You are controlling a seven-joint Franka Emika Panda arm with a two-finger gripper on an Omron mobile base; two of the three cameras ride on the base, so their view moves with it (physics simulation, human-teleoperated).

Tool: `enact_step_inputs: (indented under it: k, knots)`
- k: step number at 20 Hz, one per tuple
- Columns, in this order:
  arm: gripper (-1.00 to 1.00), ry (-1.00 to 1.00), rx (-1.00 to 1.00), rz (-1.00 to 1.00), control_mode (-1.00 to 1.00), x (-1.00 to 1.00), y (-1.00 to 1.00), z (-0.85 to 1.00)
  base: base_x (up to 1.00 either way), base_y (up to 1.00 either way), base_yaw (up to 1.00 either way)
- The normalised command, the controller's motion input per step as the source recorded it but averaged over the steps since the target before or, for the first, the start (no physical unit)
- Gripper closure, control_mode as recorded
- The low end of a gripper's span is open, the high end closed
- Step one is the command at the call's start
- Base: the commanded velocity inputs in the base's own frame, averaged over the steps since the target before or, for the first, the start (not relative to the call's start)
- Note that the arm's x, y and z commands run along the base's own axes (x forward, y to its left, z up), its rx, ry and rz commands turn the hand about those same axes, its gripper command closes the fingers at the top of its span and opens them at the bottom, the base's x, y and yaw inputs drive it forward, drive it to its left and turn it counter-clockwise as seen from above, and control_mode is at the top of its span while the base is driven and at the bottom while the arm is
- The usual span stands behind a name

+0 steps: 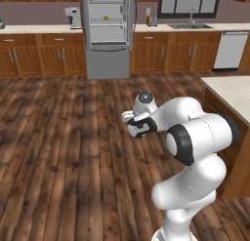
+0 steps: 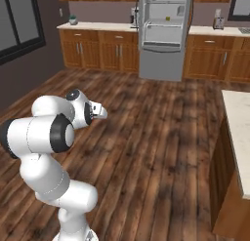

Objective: Take the cheese, chicken drumstick, and carrot from the fridge and place them on the plate on the dining counter to create an appetizer plate.

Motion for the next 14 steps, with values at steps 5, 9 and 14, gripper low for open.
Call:
enact_step_inputs:
  k: [5, 9, 14]
  knots:
    - [1.00, 0.00, 0.00, 0.00, 1.00, 0.00, 0.00, 0.00, -1.00, -0.41, -0.03]
    - [1.00, 0.00, 0.00, 0.00, 1.00, 0.00, 0.00, 0.00, -0.83, -0.99, -0.24]
    - [1.00, 0.00, 0.00, 0.00, 1.00, 0.00, 0.00, 0.00, -0.26, -1.00, -0.27]
